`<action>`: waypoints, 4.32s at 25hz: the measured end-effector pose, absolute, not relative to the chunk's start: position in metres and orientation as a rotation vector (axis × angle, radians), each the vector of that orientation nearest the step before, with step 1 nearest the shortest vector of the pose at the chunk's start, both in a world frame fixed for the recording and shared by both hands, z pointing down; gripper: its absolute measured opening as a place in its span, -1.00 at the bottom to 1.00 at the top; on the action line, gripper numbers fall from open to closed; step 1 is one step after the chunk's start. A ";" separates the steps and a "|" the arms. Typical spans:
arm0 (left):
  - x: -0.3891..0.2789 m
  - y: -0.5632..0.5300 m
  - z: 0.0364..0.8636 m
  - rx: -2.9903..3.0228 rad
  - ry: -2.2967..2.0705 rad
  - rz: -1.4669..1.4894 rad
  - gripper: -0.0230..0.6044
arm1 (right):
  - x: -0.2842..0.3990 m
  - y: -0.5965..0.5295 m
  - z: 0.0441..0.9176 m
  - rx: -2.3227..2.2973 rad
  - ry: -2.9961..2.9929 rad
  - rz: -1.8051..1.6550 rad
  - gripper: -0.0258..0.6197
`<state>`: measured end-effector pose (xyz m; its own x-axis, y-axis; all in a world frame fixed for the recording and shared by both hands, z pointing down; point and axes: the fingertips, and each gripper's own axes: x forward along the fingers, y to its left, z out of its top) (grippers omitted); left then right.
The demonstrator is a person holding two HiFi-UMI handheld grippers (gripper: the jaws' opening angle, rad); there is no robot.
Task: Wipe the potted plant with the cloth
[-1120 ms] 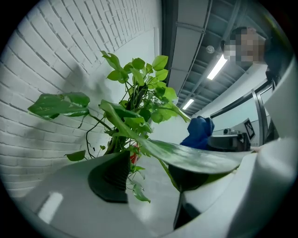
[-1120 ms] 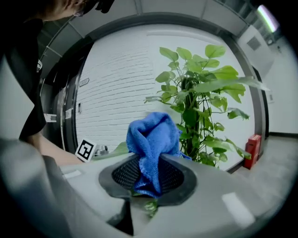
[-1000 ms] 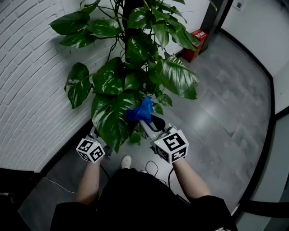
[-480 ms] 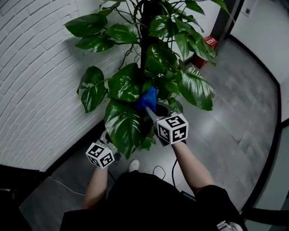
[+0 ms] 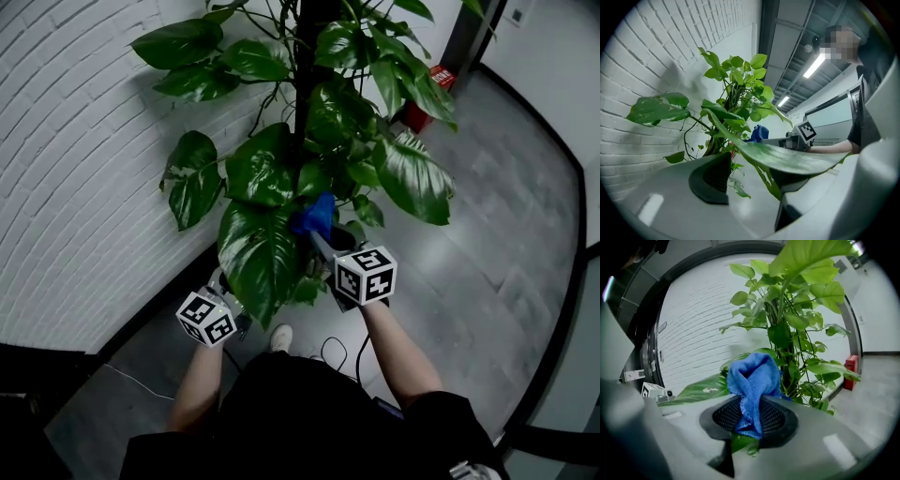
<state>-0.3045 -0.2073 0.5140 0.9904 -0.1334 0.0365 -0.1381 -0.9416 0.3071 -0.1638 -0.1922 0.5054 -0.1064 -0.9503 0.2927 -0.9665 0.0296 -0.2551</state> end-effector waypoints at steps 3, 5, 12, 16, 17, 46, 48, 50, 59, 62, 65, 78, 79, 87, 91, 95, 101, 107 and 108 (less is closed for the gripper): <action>-0.306 -0.208 0.516 2.814 -0.192 0.022 -0.08 | -0.164 -0.184 0.510 2.081 -2.219 0.638 -0.60; -0.307 -0.208 0.516 2.813 -0.189 0.019 -0.08 | -0.165 -0.178 0.513 2.084 -2.219 0.661 -0.60; -0.311 -0.208 0.515 2.788 -0.209 0.003 -0.08 | -0.178 -0.152 0.525 2.071 -2.251 0.760 -0.60; -0.309 -0.201 0.515 2.790 -0.220 0.007 -0.08 | -0.184 -0.139 0.530 2.049 -2.258 0.772 -0.60; -0.309 -0.199 0.515 2.790 -0.223 0.007 -0.08 | -0.185 -0.136 0.531 2.046 -2.259 0.777 -0.60; -0.378 -0.149 0.520 2.788 -0.509 0.043 -0.08 | -0.230 -0.052 0.540 1.928 -2.522 0.971 -0.60; -0.390 -0.155 0.515 2.788 -0.534 0.019 -0.08 | -0.229 -0.043 0.535 1.926 -2.553 1.007 -0.60; -0.399 -0.165 0.501 2.801 -0.550 -0.026 -0.08 | -0.226 -0.038 0.523 1.922 -2.611 1.033 -0.60; -0.454 -0.196 0.442 2.904 -0.574 -0.120 -0.09 | -0.238 -0.035 0.455 1.930 -2.915 0.968 -0.60; -0.484 -0.214 0.443 2.897 -0.632 -0.101 -0.24 | -0.239 -0.031 0.446 2.020 -2.901 0.890 -0.60; -0.512 -0.240 0.443 2.845 -0.742 -0.098 -0.81 | -0.235 -0.031 0.445 2.185 -2.835 0.795 -0.60; -0.543 -0.252 0.436 2.891 -0.664 -0.088 -0.91 | -0.270 -0.029 0.424 2.441 -2.589 0.463 -0.60; -0.544 -0.251 0.436 2.900 -0.653 -0.085 -0.91 | -0.268 -0.025 0.424 2.465 -2.575 0.466 -0.60; -0.542 -0.241 0.431 2.955 -0.600 -0.111 -0.91 | -0.275 -0.015 0.436 2.506 -2.453 0.417 -0.60; -0.540 -0.234 0.432 2.957 -0.604 -0.125 -0.91 | -0.272 -0.021 0.452 2.518 -2.406 0.464 -0.60; -0.541 -0.233 0.437 2.962 -0.605 -0.107 -0.91 | -0.270 -0.021 0.451 2.527 -2.430 0.481 -0.61; -0.551 -0.239 0.436 2.955 -0.662 -0.109 -0.91 | -0.266 -0.020 0.442 2.524 -2.452 0.438 -0.61; -0.545 -0.239 0.430 2.949 -0.660 -0.153 -0.91 | -0.267 -0.020 0.440 2.500 -2.446 0.412 -0.61; -0.544 -0.239 0.431 2.947 -0.657 -0.153 -0.91 | -0.267 -0.020 0.439 2.498 -2.447 0.409 -0.61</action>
